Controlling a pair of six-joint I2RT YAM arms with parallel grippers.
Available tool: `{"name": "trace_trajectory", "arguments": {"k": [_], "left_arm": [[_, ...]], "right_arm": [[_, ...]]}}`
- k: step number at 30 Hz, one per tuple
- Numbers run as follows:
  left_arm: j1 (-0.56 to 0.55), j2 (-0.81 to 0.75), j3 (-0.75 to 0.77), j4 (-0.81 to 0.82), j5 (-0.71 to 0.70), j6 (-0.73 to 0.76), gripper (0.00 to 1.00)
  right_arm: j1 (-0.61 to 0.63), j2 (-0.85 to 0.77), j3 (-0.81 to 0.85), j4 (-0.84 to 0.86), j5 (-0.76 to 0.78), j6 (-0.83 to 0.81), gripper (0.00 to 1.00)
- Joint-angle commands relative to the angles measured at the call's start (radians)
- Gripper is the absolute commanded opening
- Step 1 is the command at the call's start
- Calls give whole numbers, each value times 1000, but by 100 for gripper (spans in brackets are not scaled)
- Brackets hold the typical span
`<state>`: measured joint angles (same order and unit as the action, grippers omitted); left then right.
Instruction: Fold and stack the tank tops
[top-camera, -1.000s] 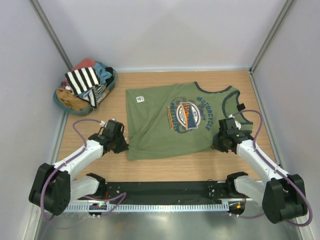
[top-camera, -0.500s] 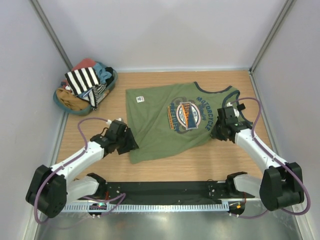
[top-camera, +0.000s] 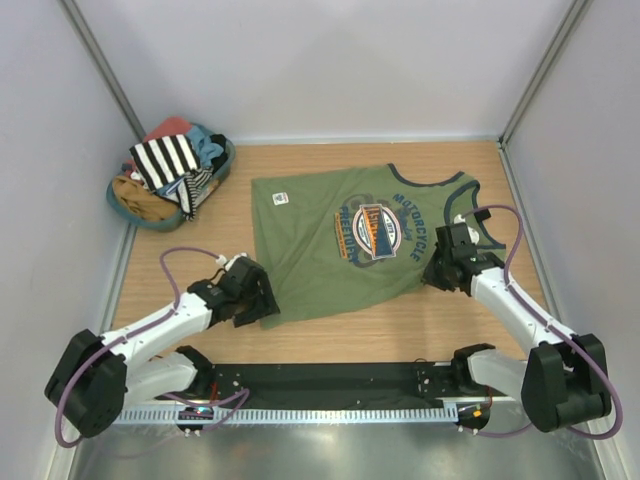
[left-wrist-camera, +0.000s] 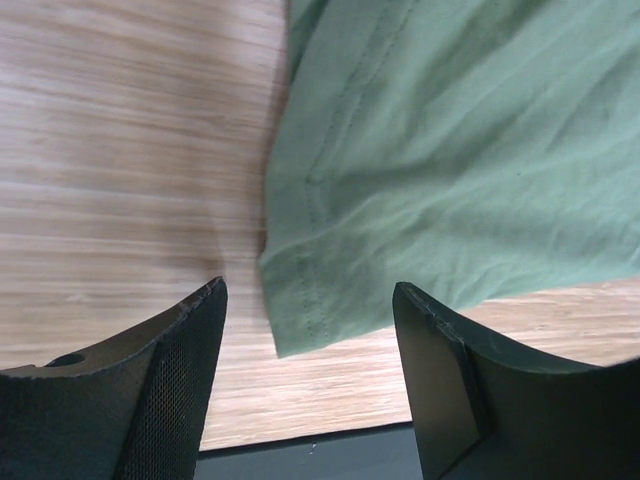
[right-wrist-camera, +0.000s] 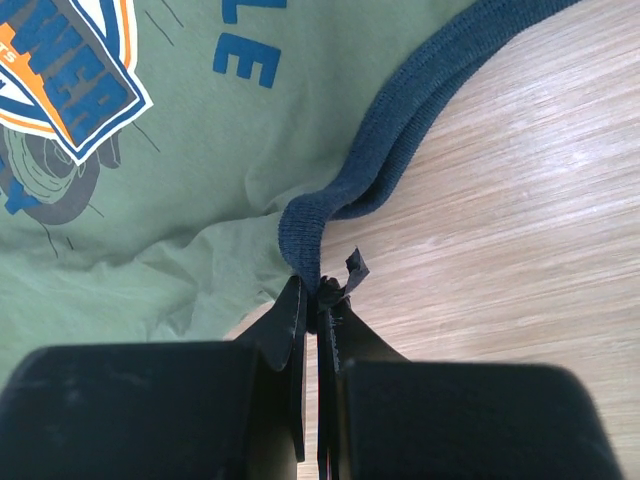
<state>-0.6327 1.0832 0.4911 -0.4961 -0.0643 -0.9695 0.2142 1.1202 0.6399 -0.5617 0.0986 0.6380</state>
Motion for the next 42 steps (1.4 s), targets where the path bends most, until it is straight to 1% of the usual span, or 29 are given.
{"name": "trace_trajectory", "arguments": {"k": [1,5,10,13,16,17,19,20,21,22,23,25,27,32,35,38,41,42], "left_arm": [[-21,-52,6,-53,-90,-44,69],[-44,-78,18,-85,-91,-58,65],[-102,-63,10,-84,-77,-95,65],[-104,-31,-12,-68,-83,-121,65],[-111,13,-25,-15,-54,-127,58],[-116,24,-26,11,-45,-130,50],[-128,64,-23,33,-39,-130,40],[-134,79,-19,43,-37,-129,26],[-145,99,-16,48,-35,-132,17],[-151,104,-14,51,-37,-132,6],[-157,106,-14,53,-38,-135,0],[-167,89,-10,53,-42,-135,0],[-167,69,16,19,-48,-118,0],[-150,3,147,-140,-85,-45,0],[-99,-34,188,-194,-68,0,0],[-53,-69,204,-206,-42,28,0],[-1,-62,224,-180,6,63,0],[26,-37,234,-176,20,75,0]], "right_arm": [[2,-39,-16,5,32,5,3],[5,-36,-23,13,35,6,3],[2,-31,-25,20,33,9,3],[2,-31,-29,31,30,12,3],[4,-26,-29,37,24,14,3],[4,-25,-29,37,24,14,3],[2,-28,-26,33,23,15,3],[4,-31,-25,29,24,15,3],[2,-36,-23,25,24,15,3],[2,-45,-20,22,26,17,3],[2,-51,-17,11,26,17,3],[1,-71,-13,0,24,17,3],[2,-85,-9,-20,23,19,3],[2,-86,18,-69,35,17,3],[4,-74,35,-84,38,14,3],[4,-66,43,-84,39,11,5],[4,-45,63,-61,41,2,6],[2,-19,75,-55,42,-3,6]]}}
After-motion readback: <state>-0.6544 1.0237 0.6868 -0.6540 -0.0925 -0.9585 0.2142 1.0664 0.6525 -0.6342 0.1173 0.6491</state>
